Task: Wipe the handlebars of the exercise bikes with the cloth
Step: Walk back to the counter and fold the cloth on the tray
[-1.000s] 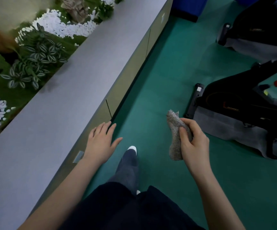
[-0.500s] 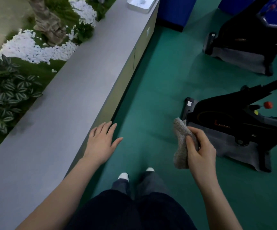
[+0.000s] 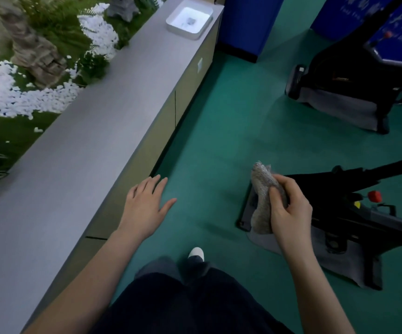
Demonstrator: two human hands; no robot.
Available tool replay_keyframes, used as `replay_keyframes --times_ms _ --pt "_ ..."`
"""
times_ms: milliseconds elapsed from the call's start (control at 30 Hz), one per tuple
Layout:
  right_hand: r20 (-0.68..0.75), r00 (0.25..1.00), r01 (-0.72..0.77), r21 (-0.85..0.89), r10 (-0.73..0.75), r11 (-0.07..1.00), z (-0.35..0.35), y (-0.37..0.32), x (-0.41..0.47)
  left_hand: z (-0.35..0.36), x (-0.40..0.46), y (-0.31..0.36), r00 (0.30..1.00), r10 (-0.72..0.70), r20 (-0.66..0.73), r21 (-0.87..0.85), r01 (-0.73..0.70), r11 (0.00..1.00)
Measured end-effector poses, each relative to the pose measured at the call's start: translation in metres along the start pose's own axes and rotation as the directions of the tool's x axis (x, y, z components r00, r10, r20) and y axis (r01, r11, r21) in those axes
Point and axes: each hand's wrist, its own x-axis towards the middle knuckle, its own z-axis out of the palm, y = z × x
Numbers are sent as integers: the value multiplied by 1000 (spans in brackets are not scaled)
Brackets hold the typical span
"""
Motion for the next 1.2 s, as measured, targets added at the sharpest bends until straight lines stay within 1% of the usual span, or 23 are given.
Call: replay_keyframes --times_ms 133,333,433,600,767,1000,1100,1200 --pt "56 998 26 7 -27 1000 18 -7 39 -3 32 -1 999 -38 10 -3 38 999" --pt "136 990 47 -25 -43 999 67 -20 106 -8 94 -33 990 -137 23 -50 138 989" --pt "131 990 62 -48 -55 997 98 -33 147 -20 140 -53 991 -133 10 -52 133 990" --pt "138 989 60 -28 -56 998 145 -62 211 -52 220 -83 994 -104 -15 -44 104 994" --pt "106 993 43 -3 -43 999 162 -75 259 -75 290 -92 998 -57 -3 -35 57 998" --pt "1 1000 -25 -2 25 1000 144 -50 331 -82 374 -69 1000 14 28 7 -14 1000" --pt "-37 998 -56 3 56 998 129 -30 373 -82 419 -38 997 63 53 9 -63 998" --pt "-41 997 -65 30 66 997 110 -13 420 -84 465 2 992 115 52 27 -116 993"
